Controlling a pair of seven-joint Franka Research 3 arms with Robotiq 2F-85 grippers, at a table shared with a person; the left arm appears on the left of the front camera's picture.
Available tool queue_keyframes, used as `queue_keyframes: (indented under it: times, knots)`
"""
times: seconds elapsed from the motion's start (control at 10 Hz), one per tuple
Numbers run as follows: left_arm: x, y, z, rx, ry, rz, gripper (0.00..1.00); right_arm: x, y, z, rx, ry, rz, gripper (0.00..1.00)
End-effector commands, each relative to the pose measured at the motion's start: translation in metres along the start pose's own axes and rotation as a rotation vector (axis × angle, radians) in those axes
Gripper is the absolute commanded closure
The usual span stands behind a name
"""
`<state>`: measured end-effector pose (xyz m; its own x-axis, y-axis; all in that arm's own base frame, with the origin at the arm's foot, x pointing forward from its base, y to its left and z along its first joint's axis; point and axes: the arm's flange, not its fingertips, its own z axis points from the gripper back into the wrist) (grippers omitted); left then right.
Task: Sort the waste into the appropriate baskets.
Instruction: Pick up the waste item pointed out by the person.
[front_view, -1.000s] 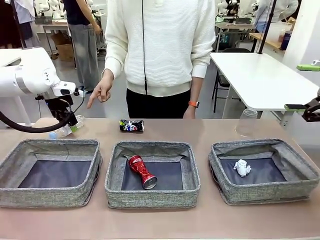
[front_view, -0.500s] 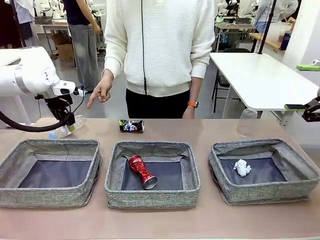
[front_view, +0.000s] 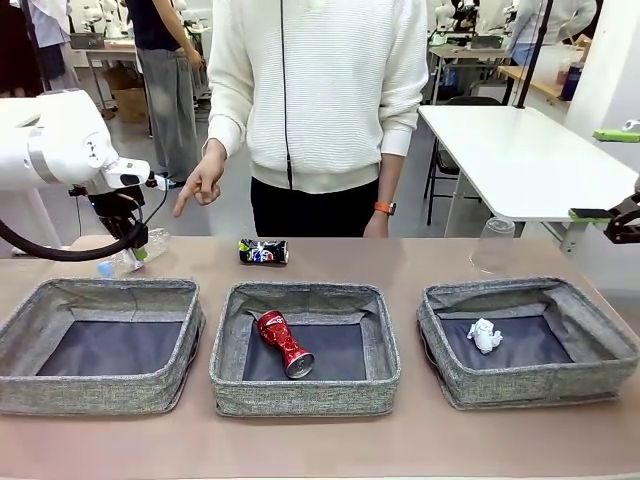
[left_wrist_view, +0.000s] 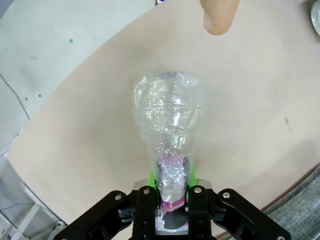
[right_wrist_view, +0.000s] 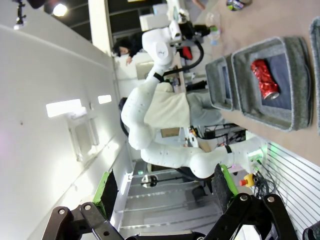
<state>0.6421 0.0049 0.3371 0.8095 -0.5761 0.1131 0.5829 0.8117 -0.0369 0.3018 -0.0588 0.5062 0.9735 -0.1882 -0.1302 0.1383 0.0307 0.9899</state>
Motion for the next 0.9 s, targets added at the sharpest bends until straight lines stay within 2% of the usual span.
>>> queue_keyframes:
  times: [0.0, 0.1, 0.2, 0.4, 0.5, 0.6, 0.7, 0.8]
  knots:
    - [-0.008, -0.011, 0.002, -0.005, 0.014, 0.041, 1.0, -0.001, 0.006, 0.0, 0.024, -0.001, -0.017, 0.0]
    - [-0.015, -0.019, 0.019, -0.036, 0.019, 0.099, 1.0, -0.001, 0.006, 0.0, 0.024, -0.001, -0.017, 0.0]
    - [-0.032, -0.039, 0.056, -0.084, 0.037, 0.213, 1.0, -0.001, 0.006, 0.0, 0.024, -0.001, -0.017, 0.0]
    - [-0.095, -0.108, 0.142, -0.074, -0.021, 0.438, 1.0, -0.001, 0.006, 0.0, 0.024, -0.001, -0.017, 0.0]
    - [-0.122, -0.142, 0.165, -0.144, -0.062, 0.51, 1.0, -0.001, 0.006, 0.0, 0.024, -0.001, -0.017, 0.0]
    - [-0.147, -0.168, 0.177, -0.152, -0.143, 0.563, 1.0, -0.001, 0.006, 0.0, 0.024, -0.001, -0.017, 0.0]
    - [-0.168, -0.182, 0.178, -0.104, -0.228, 0.541, 1.0, -0.001, 0.006, 0.0, 0.024, -0.001, -0.017, 0.0]
    - [-0.166, -0.171, 0.171, -0.078, -0.196, 0.553, 1.0, -0.001, 0.006, 0.0, 0.024, -0.001, -0.017, 0.0]
